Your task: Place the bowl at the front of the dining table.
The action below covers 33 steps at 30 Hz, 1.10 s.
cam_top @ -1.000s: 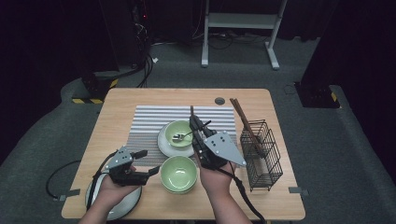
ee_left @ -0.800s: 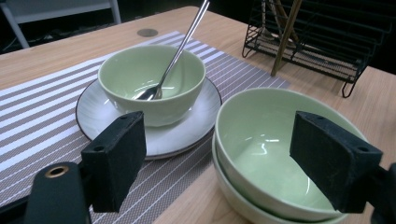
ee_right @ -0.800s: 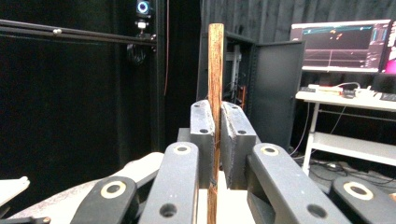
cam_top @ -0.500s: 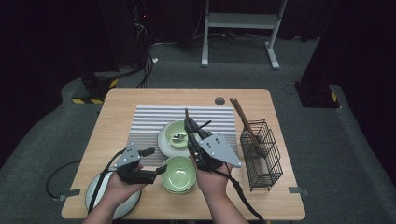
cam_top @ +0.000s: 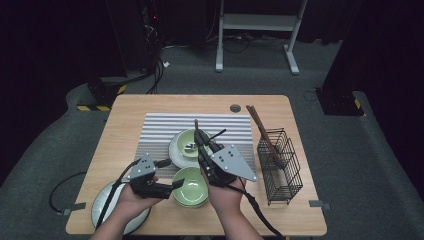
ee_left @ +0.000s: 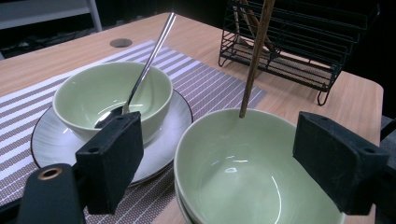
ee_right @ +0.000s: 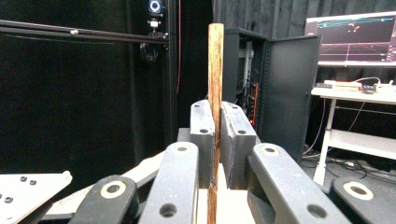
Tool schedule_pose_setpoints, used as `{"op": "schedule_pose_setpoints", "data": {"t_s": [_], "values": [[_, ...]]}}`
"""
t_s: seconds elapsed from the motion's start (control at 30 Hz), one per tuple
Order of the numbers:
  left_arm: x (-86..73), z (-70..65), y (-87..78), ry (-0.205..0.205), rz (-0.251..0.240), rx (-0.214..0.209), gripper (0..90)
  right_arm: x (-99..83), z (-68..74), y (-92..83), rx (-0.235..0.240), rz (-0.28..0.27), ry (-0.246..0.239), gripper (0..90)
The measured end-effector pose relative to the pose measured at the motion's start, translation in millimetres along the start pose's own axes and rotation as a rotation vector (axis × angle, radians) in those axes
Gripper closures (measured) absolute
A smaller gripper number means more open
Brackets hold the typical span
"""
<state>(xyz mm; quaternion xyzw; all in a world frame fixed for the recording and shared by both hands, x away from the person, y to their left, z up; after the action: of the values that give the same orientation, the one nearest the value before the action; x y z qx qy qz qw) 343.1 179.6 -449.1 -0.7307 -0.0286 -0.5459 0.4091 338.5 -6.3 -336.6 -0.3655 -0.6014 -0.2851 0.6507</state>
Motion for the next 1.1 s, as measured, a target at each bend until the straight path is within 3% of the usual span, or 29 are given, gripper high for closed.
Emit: {"op": "schedule_pose_setpoints", "data": {"t_s": [0.33, 0.47, 0.67, 1.0, 1.1], "values": [[3.4, 1.5, 6.8, -0.011, -0.026, 0.009, 17.5, -0.4, 2.8, 6.1, 0.008, 0.008, 0.004, 84.1], [4.1, 2.4, 9.9, -0.031, -0.041, -0.008, 21.2, -2.3, 7.8, 9.3, 0.019, 0.011, 0.006, 84.1], [5.3, 3.0, 11.1, -0.031, -0.054, 0.003, 24.5, -1.8, 10.4, 11.3, 0.023, 0.016, 0.019, 84.1], [8.7, -5.3, 11.7, -0.020, -0.104, -0.016, 40.0, 1.6, 18.5, 12.5, 0.035, 0.013, 0.018, 84.1], [7.8, -6.5, 15.1, -0.026, -0.093, -0.034, 47.6, 2.8, 22.3, 13.2, 0.043, 0.017, 0.018, 84.1]]}}
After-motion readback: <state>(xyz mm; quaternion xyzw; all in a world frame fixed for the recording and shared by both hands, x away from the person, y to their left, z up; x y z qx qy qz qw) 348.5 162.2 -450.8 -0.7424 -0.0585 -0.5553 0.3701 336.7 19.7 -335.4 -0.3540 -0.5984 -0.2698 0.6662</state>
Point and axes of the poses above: each handheld gripper's, and its own axes: y roughly forward along the jaws, x roughly out of its top, z roughly to its left, the point moved 4 cm from there along y, roughly forward along the jaws, and after that the axes turned 10 degrees about z, right-handed, at the moved point
